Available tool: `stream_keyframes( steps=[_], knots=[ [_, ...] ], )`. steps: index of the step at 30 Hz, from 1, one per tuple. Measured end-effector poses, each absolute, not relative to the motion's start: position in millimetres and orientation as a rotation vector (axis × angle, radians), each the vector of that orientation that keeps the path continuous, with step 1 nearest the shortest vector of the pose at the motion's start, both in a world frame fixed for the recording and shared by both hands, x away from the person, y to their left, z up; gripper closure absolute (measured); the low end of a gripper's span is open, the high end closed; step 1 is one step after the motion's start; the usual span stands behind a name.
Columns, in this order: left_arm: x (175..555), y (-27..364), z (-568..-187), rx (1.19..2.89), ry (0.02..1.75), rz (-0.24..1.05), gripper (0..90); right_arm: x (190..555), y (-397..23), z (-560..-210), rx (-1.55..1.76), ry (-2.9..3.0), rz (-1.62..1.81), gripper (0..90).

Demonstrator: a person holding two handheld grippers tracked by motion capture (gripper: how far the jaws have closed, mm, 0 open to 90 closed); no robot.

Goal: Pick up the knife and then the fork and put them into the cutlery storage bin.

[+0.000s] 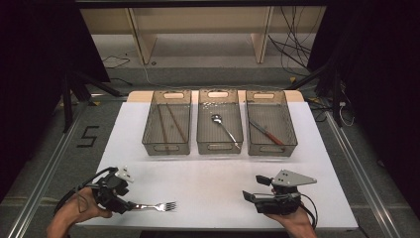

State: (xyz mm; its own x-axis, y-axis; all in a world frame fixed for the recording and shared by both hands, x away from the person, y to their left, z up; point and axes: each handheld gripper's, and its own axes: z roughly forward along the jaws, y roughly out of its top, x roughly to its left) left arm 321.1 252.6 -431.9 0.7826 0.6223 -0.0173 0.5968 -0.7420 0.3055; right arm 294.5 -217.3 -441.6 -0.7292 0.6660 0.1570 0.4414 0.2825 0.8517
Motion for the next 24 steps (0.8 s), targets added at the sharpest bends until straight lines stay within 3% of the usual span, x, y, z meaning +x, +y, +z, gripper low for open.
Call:
stream_keyframes(
  steps=[7,12,24],
  knots=[
    [320.2,235.6,-442.3,2.798,0.838,0.082,31.0,294.8,-217.5,-441.7,1.024,2.321,1.426,28.1],
    [324.2,229.5,-452.4,2.85,0.808,0.074,29.7,294.8,-217.6,-441.6,1.026,2.322,1.428,28.1],
    [328.1,225.1,-458.6,2.91,0.729,0.042,51.6,295.1,-217.1,-442.3,1.027,2.326,1.425,28.1]
  ],
)
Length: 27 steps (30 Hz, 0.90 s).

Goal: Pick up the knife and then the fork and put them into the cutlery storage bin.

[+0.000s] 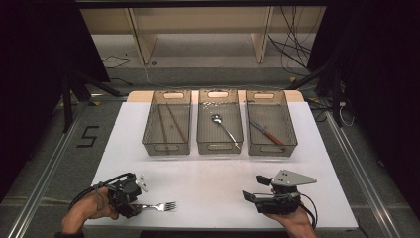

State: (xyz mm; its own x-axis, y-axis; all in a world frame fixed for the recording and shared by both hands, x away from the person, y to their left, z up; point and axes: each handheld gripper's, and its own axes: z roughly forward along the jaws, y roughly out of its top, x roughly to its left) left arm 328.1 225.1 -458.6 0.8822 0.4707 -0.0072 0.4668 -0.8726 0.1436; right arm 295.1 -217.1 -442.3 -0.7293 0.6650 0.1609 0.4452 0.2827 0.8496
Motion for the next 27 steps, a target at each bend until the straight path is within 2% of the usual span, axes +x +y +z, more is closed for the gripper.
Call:
stream_keyframes(
  steps=[9,27],
  knots=[
    [329.1,223.3,-460.1,2.947,0.67,0.043,64.3,295.0,-217.2,-442.1,1.025,2.326,1.424,28.1],
    [324.1,215.5,-459.6,2.979,0.504,0.047,75.5,295.0,-217.9,-442.0,1.029,2.327,1.423,28.1]
  ],
)
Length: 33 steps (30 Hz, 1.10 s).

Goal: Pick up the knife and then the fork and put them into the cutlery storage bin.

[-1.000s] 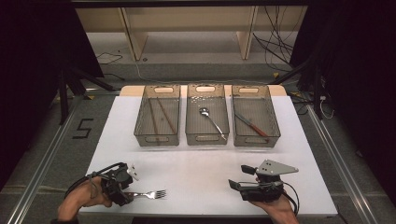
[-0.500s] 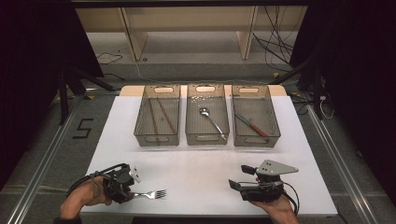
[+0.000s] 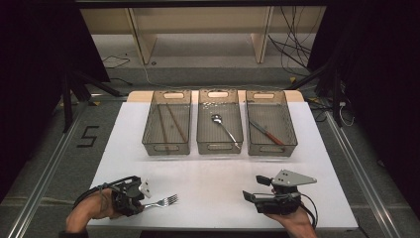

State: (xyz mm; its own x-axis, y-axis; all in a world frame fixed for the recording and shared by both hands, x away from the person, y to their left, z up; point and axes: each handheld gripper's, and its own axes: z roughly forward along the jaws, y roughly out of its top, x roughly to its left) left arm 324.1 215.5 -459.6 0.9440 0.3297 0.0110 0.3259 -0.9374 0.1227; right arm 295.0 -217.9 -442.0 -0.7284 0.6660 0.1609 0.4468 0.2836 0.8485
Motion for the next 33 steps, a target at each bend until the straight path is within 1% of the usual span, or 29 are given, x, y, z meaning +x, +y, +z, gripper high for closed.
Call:
stream_keyframes(
  steps=[8,9,16,19,22,25,27,33],
  knots=[
    [324.7,214.1,-459.0,2.939,0.501,0.066,76.4,294.9,-217.9,-441.9,1.032,2.326,1.422,28.1],
    [324.7,214.3,-458.5,2.927,0.514,0.059,76.4,294.9,-218.0,-441.9,1.032,2.325,1.423,28.2],
    [328.7,213.0,-450.0,2.824,0.601,0.125,76.4,294.9,-217.8,-441.9,1.031,2.324,1.423,28.2],
    [331.0,210.6,-445.4,2.805,0.618,0.144,76.4,295.0,-217.9,-441.9,1.034,2.322,1.424,28.1],
    [333.8,204.5,-442.1,2.746,0.674,0.165,76.4,294.9,-217.9,-441.9,1.033,2.322,1.424,28.1],
    [335.9,201.6,-440.8,2.741,0.685,0.183,76.4,295.0,-217.9,-442.1,1.035,2.321,1.424,28.1],
    [340.7,196.0,-439.9,2.709,0.732,0.196,76.4,295.1,-218.1,-442.1,1.036,2.32,1.425,28.1],
    [347.2,187.8,-434.2,2.645,0.785,0.219,76.4,295.5,-218.7,-442.4,1.041,2.316,1.428,28.1]
  ],
)
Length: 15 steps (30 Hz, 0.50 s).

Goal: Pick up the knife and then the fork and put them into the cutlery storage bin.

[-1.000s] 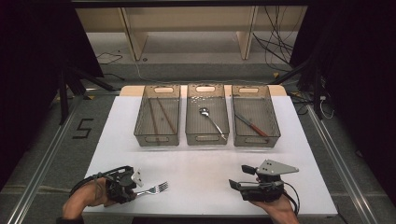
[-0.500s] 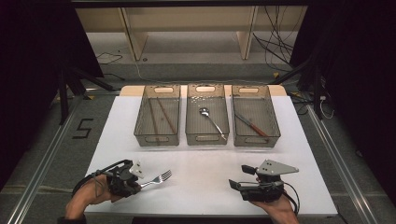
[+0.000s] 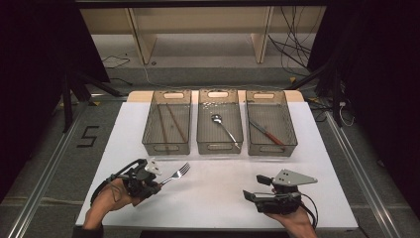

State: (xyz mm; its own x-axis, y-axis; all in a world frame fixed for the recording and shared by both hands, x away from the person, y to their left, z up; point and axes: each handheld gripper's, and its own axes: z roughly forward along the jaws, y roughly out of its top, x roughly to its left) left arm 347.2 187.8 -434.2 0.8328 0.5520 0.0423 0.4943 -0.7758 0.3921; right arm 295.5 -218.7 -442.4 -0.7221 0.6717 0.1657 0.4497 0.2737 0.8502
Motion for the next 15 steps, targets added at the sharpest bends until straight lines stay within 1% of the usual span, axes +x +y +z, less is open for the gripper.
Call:
stream_keyframes(
  steps=[4,6,15],
  knots=[
    [354.7,179.1,-427.1,2.586,0.811,0.244,76.4,295.8,-219.3,-442.6,1.046,2.314,1.428,28.1],
    [362.2,170.5,-420.9,2.53,0.826,0.254,76.3,295.7,-219.5,-442.5,1.05,2.314,1.428,28.1],
    [385.0,143.6,-406.2,2.425,0.824,0.234,76.3,295.7,-220.3,-442.6,1.049,2.307,1.433,28.1]
  ],
)
